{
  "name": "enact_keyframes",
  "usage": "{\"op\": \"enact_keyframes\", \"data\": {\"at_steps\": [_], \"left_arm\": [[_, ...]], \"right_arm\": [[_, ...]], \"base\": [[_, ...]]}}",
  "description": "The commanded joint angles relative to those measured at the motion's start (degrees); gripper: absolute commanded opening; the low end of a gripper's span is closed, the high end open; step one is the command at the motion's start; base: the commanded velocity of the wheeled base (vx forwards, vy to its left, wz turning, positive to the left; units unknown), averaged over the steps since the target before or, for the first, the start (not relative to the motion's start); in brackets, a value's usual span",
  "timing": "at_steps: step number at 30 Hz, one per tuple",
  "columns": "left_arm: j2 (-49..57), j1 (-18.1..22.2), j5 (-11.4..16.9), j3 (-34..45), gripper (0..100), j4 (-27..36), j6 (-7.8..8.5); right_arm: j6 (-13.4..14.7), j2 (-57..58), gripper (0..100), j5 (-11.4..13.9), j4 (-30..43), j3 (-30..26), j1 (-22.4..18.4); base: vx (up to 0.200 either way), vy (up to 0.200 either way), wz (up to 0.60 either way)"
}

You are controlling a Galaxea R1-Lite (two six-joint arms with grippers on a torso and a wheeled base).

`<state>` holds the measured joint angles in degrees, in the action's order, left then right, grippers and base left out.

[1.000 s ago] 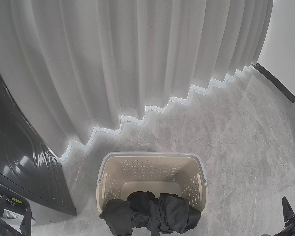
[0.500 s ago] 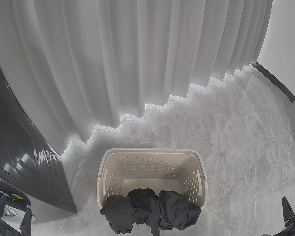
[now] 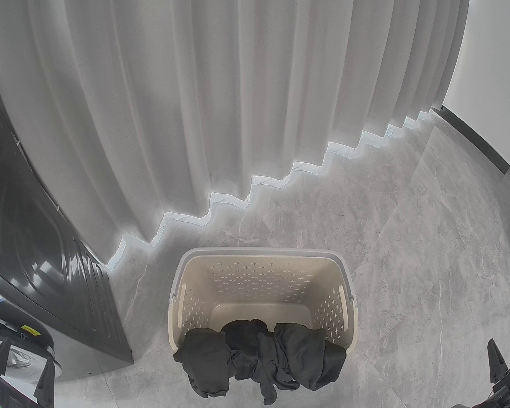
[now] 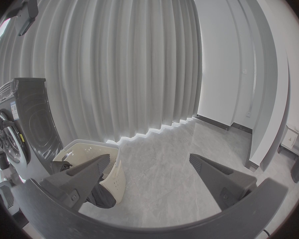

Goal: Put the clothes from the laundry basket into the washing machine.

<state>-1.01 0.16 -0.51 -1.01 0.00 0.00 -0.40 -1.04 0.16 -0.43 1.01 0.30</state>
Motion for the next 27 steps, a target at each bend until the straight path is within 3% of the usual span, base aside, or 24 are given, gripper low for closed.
{"op": "enact_keyframes", "data": {"at_steps": [1, 8, 14, 27], "left_arm": [[0.7, 0.0, 0.0, 1.0, 100, 0.0, 0.0], [0.7, 0.0, -0.1, 1.0, 100, -0.1, -0.26], [0.7, 0.0, -0.1, 1.0, 100, -0.1, -0.18], [0.7, 0.0, 0.0, 1.0, 100, 0.0, -0.18]], "right_arm": [[0.0, 0.1, 100, 0.0, 0.0, -1.0, 0.0], [0.0, 0.1, 100, 0.0, 0.0, -1.0, 0.0], [0.0, 0.1, 100, 0.0, 0.0, -1.0, 0.0], [0.0, 0.1, 100, 0.0, 0.0, -1.0, 0.0]], "base": [[0.0, 0.0, 0.0], [0.0, 0.0, 0.0], [0.2, 0.0, 0.0], [0.015, 0.0, 0.0]]}}
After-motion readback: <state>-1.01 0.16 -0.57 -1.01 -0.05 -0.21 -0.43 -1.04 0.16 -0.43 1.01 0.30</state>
